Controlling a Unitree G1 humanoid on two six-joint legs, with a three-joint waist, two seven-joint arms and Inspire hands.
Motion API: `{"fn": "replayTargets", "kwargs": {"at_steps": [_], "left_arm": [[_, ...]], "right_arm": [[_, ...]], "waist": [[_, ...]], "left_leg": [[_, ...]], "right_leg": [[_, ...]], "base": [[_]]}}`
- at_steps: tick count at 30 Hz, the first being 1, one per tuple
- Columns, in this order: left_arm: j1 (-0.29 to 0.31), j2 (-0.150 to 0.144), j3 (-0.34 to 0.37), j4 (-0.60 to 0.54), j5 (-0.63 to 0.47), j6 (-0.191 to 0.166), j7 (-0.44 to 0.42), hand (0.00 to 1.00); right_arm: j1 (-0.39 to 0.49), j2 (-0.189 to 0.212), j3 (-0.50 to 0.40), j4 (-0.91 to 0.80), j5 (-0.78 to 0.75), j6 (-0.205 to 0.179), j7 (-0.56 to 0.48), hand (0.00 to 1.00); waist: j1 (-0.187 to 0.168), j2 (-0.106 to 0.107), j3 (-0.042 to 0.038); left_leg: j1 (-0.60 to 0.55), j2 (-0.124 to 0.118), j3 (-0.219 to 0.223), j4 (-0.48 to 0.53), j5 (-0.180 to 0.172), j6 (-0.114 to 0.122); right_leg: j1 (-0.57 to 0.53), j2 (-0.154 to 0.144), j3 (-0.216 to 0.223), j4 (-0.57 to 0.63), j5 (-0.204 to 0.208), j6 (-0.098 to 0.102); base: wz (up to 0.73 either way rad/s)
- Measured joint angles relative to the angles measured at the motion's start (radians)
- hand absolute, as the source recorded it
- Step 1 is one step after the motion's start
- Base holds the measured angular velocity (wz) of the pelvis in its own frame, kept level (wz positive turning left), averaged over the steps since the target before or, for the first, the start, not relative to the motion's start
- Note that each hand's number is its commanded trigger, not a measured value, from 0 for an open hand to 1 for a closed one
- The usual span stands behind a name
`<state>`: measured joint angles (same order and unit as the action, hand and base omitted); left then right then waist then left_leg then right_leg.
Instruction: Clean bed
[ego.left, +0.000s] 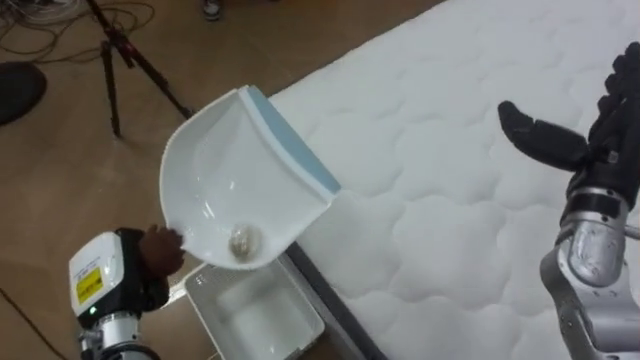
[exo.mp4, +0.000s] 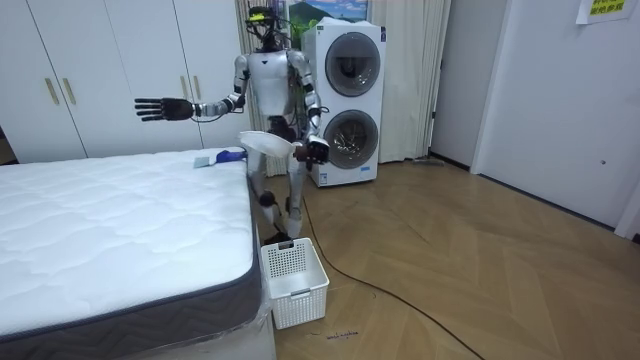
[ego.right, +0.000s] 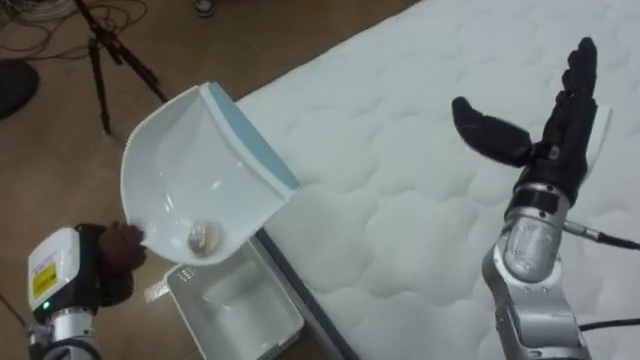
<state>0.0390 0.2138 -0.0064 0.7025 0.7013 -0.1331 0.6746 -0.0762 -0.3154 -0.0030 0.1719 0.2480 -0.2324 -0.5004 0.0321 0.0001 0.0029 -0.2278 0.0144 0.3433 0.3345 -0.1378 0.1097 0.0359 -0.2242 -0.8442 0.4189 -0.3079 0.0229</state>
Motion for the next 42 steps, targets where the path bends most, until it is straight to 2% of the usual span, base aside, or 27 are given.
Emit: {"fn": "replayTargets", "kwargs": {"at_steps": [1, 2, 3, 4, 5, 6, 8, 10, 11, 15, 17, 19, 20, 22, 24, 26, 28, 29, 31, 35, 36, 37, 38, 39, 40, 41, 42], "left_arm": [[0.000, -0.001, -0.006, -0.005, 0.001, -0.002, 0.000, 1.00], [0.000, -0.001, -0.020, -0.005, 0.001, -0.003, 0.000, 1.00], [0.000, -0.002, -0.026, -0.005, -0.001, -0.004, 0.000, 1.00], [0.000, -0.002, -0.033, -0.005, -0.002, -0.004, 0.000, 1.00], [0.000, -0.001, -0.033, -0.005, -0.002, -0.004, 0.001, 1.00], [-0.001, -0.001, -0.033, -0.005, -0.004, -0.004, 0.001, 1.00], [-0.004, 0.000, -0.044, -0.006, -0.013, -0.006, 0.001, 1.00], [-0.004, 0.004, -0.049, -0.008, -0.012, -0.006, 0.001, 1.00], [-0.005, 0.010, -0.053, -0.009, -0.013, -0.006, 0.002, 1.00], [-0.016, 0.016, -0.055, -0.009, -0.013, -0.007, 0.002, 1.00], [-0.018, 0.016, -0.060, -0.008, -0.018, -0.007, 0.001, 1.00], [-0.020, 0.026, -0.065, -0.008, -0.028, -0.007, 0.002, 1.00], [-0.027, 0.038, -0.077, 0.001, -0.041, -0.007, 0.003, 1.00], [-0.050, 0.042, -0.089, 0.038, -0.043, -0.007, 0.003, 1.00], [-0.074, 0.042, -0.088, 0.075, -0.036, -0.007, 0.003, 1.00], [-0.100, 0.042, -0.089, 0.121, -0.031, -0.004, 0.002, 1.00], [-0.117, 0.042, -0.095, 0.170, -0.029, -0.003, 0.005, 1.00], [-0.129, 0.044, -0.095, 0.201, -0.019, 0.001, 0.008, 1.00], [-0.152, 0.048, -0.107, 0.235, -0.020, 0.005, 0.017, 1.00], [-0.194, 0.058, -0.149, 0.307, -0.019, 0.029, 0.020, 1.00], [-0.195, 0.060, -0.154, 0.309, -0.017, 0.031, 0.020, 1.00], [-0.204, 0.063, -0.159, 0.317, -0.018, 0.030, 0.020, 1.00], [-0.223, 0.078, -0.164, 0.328, -0.021, 0.027, 0.017, 1.00], [-0.241, 0.085, -0.175, 0.344, -0.020, 0.025, 0.016, 1.00], [-0.275, 0.085, -0.205, 0.382, -0.019, 0.025, 0.013, 1.00], [-0.289, 0.088, -0.231, 0.392, -0.004, 0.025, 0.011, 1.00], [-0.291, 0.091, -0.240, 0.392, 0.004, 0.022, 0.012, 1.00]], "right_arm": [[0.006, 0.000, -0.002, -0.004, -0.002, 0.000, -0.003, 0.00], [0.017, 0.000, -0.005, -0.010, -0.010, 0.000, -0.006, 0.00], [0.020, 0.001, -0.005, -0.010, -0.013, 0.000, -0.007, 0.00], [0.020, 0.005, -0.004, -0.011, -0.014, 0.000, -0.007, 0.00], [0.021, 0.017, -0.003, -0.011, -0.013, 0.000, -0.006, 0.00], [0.021, 0.021, -0.003, -0.011, -0.014, 0.000, -0.007, 0.00], [0.020, 0.022, -0.004, -0.011, -0.013, 0.000, -0.007, 0.00], [0.020, 0.027, -0.004, -0.003, -0.013, 0.000, -0.007, 0.00], [0.020, 0.033, -0.004, 0.008, -0.013, 0.000, -0.007, 0.00], [0.015, 0.039, -0.003, 0.014, -0.014, 0.000, 0.000, 0.00], [0.010, 0.041, 0.018, 0.035, -0.019, 0.000, 0.000, 0.00], [-0.007, 0.044, 0.050, 0.066, -0.025, 0.000, 0.001, 0.00], [-0.022, 0.045, 0.070, 0.090, -0.025, -0.002, 0.002, 0.00], [-0.045, 0.045, 0.080, 0.117, -0.026, -0.010, 0.000, 0.00], [-0.066, 0.044, 0.079, 0.131, -0.026, -0.023, -0.008, 0.00], [-0.069, 0.044, 0.080, 0.133, -0.028, -0.033, -0.012, 0.00], [-0.080, 0.044, 0.092, 0.152, -0.030, -0.050, -0.015, 0.00], [-0.095, 0.044, 0.106, 0.189, -0.038, -0.063, -0.015, 0.00], [-0.098, 0.045, 0.110, 0.237, -0.055, -0.063, -0.024, 0.00], [-0.103, 0.045, 0.154, 0.295, -0.058, -0.063, -0.023, 0.00], [-0.103, 0.046, 0.159, 0.298, -0.059, -0.063, -0.024, 0.00], [-0.114, 0.048, 0.165, 0.317, -0.071, -0.063, -0.026, 0.00], [-0.147, 0.058, 0.169, 0.356, -0.092, -0.063, -0.030, 0.00], [-0.154, 0.060, 0.169, 0.365, -0.097, -0.062, -0.032, 0.00], [-0.160, 0.056, 0.171, 0.365, -0.098, -0.061, -0.031, 0.00], [-0.161, 0.057, 0.179, 0.365, -0.100, -0.061, -0.028, 0.00], [-0.161, 0.058, 0.180, 0.365, -0.103, -0.060, -0.024, 0.00]], "waist": [[-0.005, -0.004, -0.0023], [-0.012, -0.002, -0.0032], [-0.016, 0.001, -0.0039], [-0.015, 0.005, -0.0033], [-0.013, 0.005, -0.0031], [-0.015, 0.005, -0.0028], [-0.030, -0.003, -0.0019], [-0.037, -0.012, 0.0038], [-0.037, -0.019, 0.0057], [-0.025, -0.031, 0.0132], [0.002, -0.034, 0.0159], [0.006, -0.036, 0.0175], [0.009, -0.042, 0.0211], [0.032, -0.047, 0.0249], [0.048, -0.053, 0.0280], [0.050, -0.062, 0.0293], [0.056, -0.061, 0.0311], [0.052, -0.058, 0.0328], [0.045, -0.057, 0.0342], [0.051, -0.050, 0.0386], [0.046, -0.050, 0.0383], [0.019, -0.058, 0.0399], [-0.005, -0.040, 0.0552], [-0.007, -0.033, 0.0580], [-0.008, -0.019, 0.0622], [-0.019, -0.021, 0.0609], [-0.025, -0.021, 0.0611]], "left_leg": [[0.006, -0.018, -0.029, 0.007, -0.003, 0.015], [0.012, -0.044, -0.079, 0.011, -0.005, 0.025], [0.014, -0.057, -0.111, 0.011, -0.003, 0.031], [0.014, -0.081, -0.173, 0.009, -0.002, 0.043], [0.014, -0.099, -0.219, 0.007, 0.001, 0.045], [0.014, -0.104, -0.240, 0.007, 0.010, 0.051], [0.013, -0.142, -0.310, 0.006, 0.025, 0.054], [0.011, -0.162, -0.350, 0.011, 0.031, 0.062], [0.007, -0.166, -0.360, 0.013, 0.031, 0.061], [-0.031, -0.183, -0.404, 0.027, 0.042, 0.043], [-0.036, -0.187, -0.411, 0.025, 0.043, 0.039], [-0.042, -0.187, -0.427, 0.018, 0.045, 0.028], [-0.041, -0.187, -0.434, 0.005, 0.048, 0.005], [-0.044, -0.184, -0.436, -0.011, 0.050, -0.017], [-0.060, -0.183, -0.448, -0.013, 0.050, -0.018], [-0.075, -0.180, -0.465, -0.010, 0.046, -0.026], [-0.090, -0.177, -0.460, 0.008, 0.036, -0.041], [-0.106, -0.165, -0.422, 0.025, 0.023, -0.062], [-0.131, -0.155, -0.386, 0.048, 0.007, -0.087], [-0.160, -0.164, -0.382, 0.036, 0.008, -0.093], [-0.164, -0.169, -0.386, 0.027, 0.014, -0.106], [-0.188, -0.159, -0.353, 0.045, 0.005, -0.135], [-0.246, -0.033, -0.237, 0.196, -0.064, -0.067], [-0.271, 0.025, -0.223, 0.250, -0.100, -0.065], [-0.309, 0.044, -0.203, 0.311, -0.134, -0.059], [-0.321, 0.018, -0.205, 0.308, -0.136, -0.025], [-0.325, 0.005, -0.206, 0.301, -0.131, -0.012]], "right_leg": [[-0.003, 0.001, 0.072, 0.023, -0.004, 0.005], [-0.024, 0.003, 0.165, 0.066, -0.008, 0.000], [-0.041, 0.005, 0.229, 0.088, -0.013, -0.009], [-0.082, 0.018, 0.342, 0.119, -0.019, -0.012], [-0.118, 0.031, 0.410, 0.130, -0.018, -0.008], [-0.133, 0.037, 0.433, 0.131, -0.017, -0.003], [-0.153, 0.057, 0.490, 0.116, -0.015, 0.009], [-0.170, 0.068, 0.528, 0.108, -0.003, 0.023], [-0.182, 0.084, 0.554, 0.097, 0.013, 0.022], [-0.234, 0.109, 0.571, 0.064, 0.074, 0.014], [-0.246, 0.122, 0.597, 0.039, 0.111, 0.001], [-0.238, 0.129, 0.595, 0.010, 0.115, -0.005], [-0.227, 0.136, 0.594, -0.016, 0.121, -0.014], [-0.226, 0.142, 0.593, -0.042, 0.128, -0.025], [-0.233, 0.149, 0.592, -0.043, 0.127, -0.029], [-0.230, 0.150, 0.556, -0.058, 0.123, -0.035], [-0.230, 0.149, 0.537, -0.060, 0.117, -0.042], [-0.230, 0.148, 0.521, -0.060, 0.114, -0.043], [-0.237, 0.143, 0.496, -0.058, 0.103, -0.042], [-0.286, 0.138, 0.493, -0.039, 0.102, -0.041], [-0.293, 0.135, 0.494, -0.042, 0.104, -0.043], [-0.299, 0.100, 0.477, -0.053, 0.116, -0.043], [-0.318, 0.108, 0.464, -0.006, 0.097, -0.041], [-0.343, 0.109, 0.463, 0.045, 0.068, -0.037], [-0.390, 0.100, 0.476, 0.124, 0.028, -0.020], [-0.428, 0.080, 0.496, 0.160, 0.016, -0.006], [-0.443, 0.066, 0.500, 0.173, 0.015, -0.002]], "base": [[0.78], [0.80], [0.68], [0.52], [0.50], [0.63], [0.74], [0.67], [0.58], [0.43], [0.23], [0.19], [0.24], [0.00], [0.10], [0.32], [0.17], [0.17], [0.26], [0.00], [0.18], [0.33], [0.32], [0.20], [-0.04], [-0.06], [-0.05]]}}
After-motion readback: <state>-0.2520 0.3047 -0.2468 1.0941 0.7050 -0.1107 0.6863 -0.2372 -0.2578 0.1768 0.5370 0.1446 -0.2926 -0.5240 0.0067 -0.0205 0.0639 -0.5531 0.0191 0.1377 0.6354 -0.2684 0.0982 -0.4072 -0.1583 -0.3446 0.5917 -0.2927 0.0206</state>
